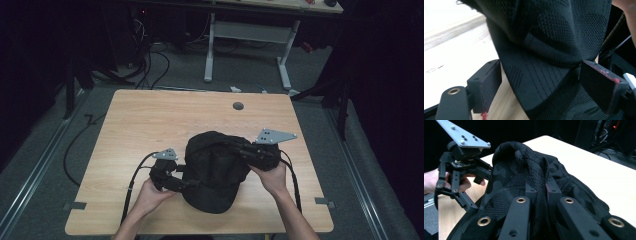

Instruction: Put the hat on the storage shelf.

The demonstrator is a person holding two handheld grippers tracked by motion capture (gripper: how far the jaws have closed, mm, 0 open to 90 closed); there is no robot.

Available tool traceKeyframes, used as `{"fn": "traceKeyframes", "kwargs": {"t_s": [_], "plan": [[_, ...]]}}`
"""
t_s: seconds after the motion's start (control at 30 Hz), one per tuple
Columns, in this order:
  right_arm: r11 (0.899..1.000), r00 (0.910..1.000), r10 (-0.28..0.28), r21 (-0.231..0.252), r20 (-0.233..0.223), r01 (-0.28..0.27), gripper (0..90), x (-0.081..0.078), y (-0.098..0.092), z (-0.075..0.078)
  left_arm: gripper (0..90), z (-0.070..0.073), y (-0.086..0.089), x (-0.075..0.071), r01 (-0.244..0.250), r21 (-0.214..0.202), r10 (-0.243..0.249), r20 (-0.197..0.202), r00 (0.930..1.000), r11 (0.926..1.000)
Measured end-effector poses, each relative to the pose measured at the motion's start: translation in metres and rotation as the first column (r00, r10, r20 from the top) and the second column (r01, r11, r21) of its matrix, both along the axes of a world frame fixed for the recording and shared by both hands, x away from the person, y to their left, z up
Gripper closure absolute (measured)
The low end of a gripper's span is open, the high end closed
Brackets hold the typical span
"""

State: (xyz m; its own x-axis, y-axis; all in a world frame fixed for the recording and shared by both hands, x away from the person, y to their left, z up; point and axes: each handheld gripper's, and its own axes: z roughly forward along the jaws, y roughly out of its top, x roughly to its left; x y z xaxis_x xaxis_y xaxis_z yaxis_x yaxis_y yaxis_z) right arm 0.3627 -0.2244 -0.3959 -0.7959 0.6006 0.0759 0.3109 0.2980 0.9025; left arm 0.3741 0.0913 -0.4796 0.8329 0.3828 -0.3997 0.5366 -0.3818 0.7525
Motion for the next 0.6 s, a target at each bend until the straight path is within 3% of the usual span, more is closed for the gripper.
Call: {"fn": "traceKeyframes", "kwargs": {"t_s": [0.33,0.6], "plan": [[0.999,0.9988,0.040,0.010,0.027,-0.040,83.8,0.0035,0.0060,0.0017,27.6,0.0006,0.0027,0.0009,0.042,-0.029,-0.043,-0.025,0.9988,0.9987],[1.000,0.9993,0.015,0.012,0.034,-0.015,83.8,0.0070,0.0042,0.0007,40.4,0.0041,0.0090,-0.0014,0.046,-0.069,-0.047,-0.015,0.9988,0.9966]]}}
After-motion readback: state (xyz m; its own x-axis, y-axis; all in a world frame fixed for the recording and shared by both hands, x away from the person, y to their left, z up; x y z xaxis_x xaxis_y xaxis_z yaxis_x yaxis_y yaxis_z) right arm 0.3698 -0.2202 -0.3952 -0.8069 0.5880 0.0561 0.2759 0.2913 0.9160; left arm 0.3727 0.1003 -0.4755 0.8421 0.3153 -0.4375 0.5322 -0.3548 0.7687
